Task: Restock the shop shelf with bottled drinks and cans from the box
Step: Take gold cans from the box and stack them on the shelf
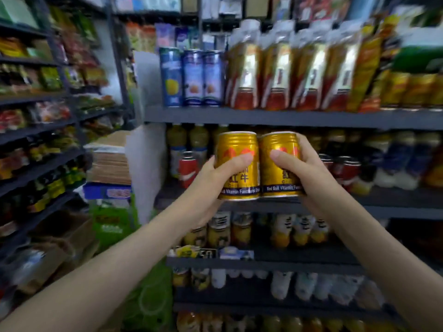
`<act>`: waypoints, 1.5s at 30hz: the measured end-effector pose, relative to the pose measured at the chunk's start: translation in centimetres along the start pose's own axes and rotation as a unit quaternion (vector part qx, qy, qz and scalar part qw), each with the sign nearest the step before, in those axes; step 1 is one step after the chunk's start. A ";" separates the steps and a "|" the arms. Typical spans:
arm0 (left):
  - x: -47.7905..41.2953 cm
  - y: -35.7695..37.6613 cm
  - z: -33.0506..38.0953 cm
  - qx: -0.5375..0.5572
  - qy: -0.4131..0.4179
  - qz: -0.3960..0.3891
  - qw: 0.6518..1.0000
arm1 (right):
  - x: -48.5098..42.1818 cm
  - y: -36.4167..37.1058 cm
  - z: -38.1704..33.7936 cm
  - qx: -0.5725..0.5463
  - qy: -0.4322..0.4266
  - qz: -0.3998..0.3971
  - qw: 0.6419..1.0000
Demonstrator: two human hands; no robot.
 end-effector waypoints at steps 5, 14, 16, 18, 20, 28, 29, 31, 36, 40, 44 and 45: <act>-5.2 12.6 0.3 -0.023 0.022 -0.050 0.998 | 1.6 -12.9 -5.0 0.048 -0.037 0.064 0.996; -13.0 24.9 3.0 -0.165 0.084 -0.111 0.976 | 0.7 -28.1 -11.1 0.162 -0.133 0.138 0.968; -14.8 26.1 2.6 -0.161 0.095 -0.101 0.977 | -0.6 -31.4 -11.9 0.200 -0.147 0.155 0.956; -16.8 27.0 2.1 -0.156 0.098 -0.088 0.979 | -2.2 -35.1 -12.1 0.214 -0.142 0.179 0.950; -19.1 28.0 1.7 -0.161 0.101 -0.084 0.978 | -4.0 -38.9 -12.1 0.208 -0.131 0.206 0.947; -26.4 32.6 -0.4 -0.190 0.068 -0.077 0.976 | -10.4 -49.0 -11.7 0.323 -0.093 0.236 0.912; -27.0 33.0 -0.8 -0.197 0.064 -0.075 0.975 | -11.2 -49.8 -11.6 0.340 -0.094 0.236 0.906; -28.1 33.9 -1.3 -0.201 0.057 -0.066 0.976 | -12.7 -51.1 -11.5 0.377 -0.098 0.239 0.889; -30.7 35.9 -1.6 -0.207 0.066 -0.023 0.976 | -15.4 -51.8 -11.1 0.486 -0.128 0.179 0.846; -33.1 37.3 -1.6 -0.218 0.083 0.028 0.972 | -16.1 -50.5 -12.2 0.677 -0.217 0.121 0.693; -35.2 38.3 -2.4 -0.231 0.080 0.065 0.968 | -17.0 -51.0 -12.4 0.734 -0.212 0.063 0.642; -35.5 38.3 -2.6 -0.230 0.079 0.074 0.967 | -17.2 -51.2 -12.3 0.722 -0.206 0.038 0.659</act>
Point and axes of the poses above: each hand's wrist, its own x-axis away from the middle knuckle, its own y-axis out of the palm, z = x × y, the point moved 10 cm from there along -x, towards the middle knuckle, and after that the axes turned 4 degrees about x, right-handed, at the moved point
